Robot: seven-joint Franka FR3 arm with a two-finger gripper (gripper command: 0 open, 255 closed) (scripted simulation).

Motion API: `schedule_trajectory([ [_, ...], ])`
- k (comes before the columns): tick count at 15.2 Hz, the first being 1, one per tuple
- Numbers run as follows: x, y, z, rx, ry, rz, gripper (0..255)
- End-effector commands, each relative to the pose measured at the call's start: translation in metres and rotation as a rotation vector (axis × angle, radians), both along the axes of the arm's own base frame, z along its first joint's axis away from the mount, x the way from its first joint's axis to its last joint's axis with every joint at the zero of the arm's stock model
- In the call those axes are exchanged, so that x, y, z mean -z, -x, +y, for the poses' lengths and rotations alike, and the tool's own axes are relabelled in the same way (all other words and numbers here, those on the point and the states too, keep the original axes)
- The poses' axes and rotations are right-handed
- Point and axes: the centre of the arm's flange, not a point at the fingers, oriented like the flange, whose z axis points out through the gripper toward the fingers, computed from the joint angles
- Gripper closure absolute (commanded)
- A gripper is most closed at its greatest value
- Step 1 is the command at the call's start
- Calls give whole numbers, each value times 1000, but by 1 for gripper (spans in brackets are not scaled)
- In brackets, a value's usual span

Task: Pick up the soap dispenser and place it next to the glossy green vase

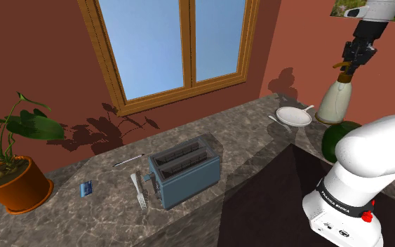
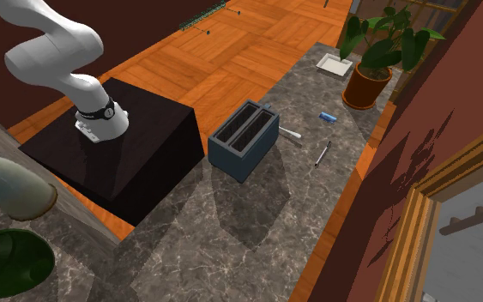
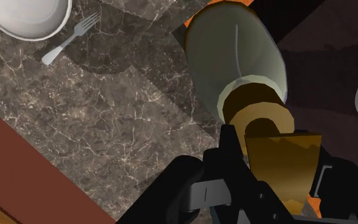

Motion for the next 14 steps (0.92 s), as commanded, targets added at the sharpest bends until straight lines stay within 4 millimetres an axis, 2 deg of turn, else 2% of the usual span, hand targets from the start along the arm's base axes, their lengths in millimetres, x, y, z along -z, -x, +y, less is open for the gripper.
schedule_trajectory([
  [1, 0, 18, -15, -1, 1, 0, 255],
  [14, -1, 156, -118, -1, 1, 0, 255],
])
